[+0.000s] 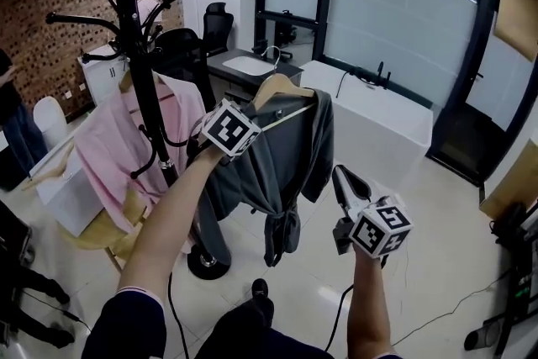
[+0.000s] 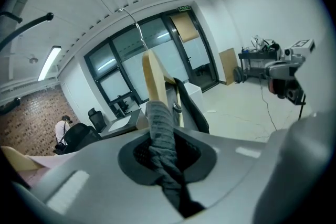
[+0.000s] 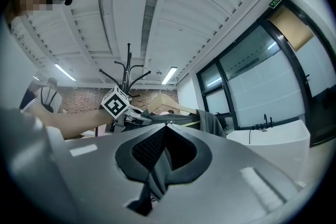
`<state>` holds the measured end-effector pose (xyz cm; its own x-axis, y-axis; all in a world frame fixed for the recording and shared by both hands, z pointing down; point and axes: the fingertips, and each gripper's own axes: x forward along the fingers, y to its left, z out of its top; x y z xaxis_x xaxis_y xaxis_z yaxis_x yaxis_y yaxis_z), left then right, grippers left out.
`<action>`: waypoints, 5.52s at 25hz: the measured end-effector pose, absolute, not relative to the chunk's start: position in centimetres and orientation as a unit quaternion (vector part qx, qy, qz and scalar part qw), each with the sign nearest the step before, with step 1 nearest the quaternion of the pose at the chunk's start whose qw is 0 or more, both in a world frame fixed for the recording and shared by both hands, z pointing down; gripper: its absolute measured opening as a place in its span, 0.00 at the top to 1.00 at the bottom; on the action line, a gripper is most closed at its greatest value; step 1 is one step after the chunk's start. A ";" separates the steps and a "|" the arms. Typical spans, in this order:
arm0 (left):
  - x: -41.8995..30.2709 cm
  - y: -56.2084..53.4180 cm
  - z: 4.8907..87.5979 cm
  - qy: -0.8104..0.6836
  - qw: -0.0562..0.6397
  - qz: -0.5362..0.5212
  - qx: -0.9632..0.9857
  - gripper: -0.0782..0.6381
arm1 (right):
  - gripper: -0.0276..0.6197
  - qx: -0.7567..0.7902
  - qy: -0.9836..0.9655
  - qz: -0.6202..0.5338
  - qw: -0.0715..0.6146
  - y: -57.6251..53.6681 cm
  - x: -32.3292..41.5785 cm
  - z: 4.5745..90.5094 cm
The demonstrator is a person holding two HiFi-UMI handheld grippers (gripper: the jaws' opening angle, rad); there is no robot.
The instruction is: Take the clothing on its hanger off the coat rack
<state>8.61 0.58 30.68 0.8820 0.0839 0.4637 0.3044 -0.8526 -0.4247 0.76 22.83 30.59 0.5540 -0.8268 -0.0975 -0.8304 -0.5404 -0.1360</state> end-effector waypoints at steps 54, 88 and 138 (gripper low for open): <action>49.8 -25.6 29.2 0.148 0.202 -0.260 -0.933 0.85 | 0.95 -0.655 0.750 -0.016 0.097 -8.4 57.0 30.9; 48.0 -61.7 30.3 0.385 0.111 -0.300 -0.866 0.85 | 0.95 -0.500 0.862 -0.043 0.074 -44.0 63.7 32.4; 54.9 -55.8 79.4 0.348 -0.209 -0.362 -0.839 0.84 | 0.95 -0.492 0.840 -0.223 -0.057 -44.5 68.4 52.4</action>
<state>54.92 -55.82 79.39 0.4963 -0.4327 0.7527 -0.7351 -0.6707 0.0991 68.41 -44.49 52.37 -0.5095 -0.8005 0.3155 -0.8514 0.4162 -0.3191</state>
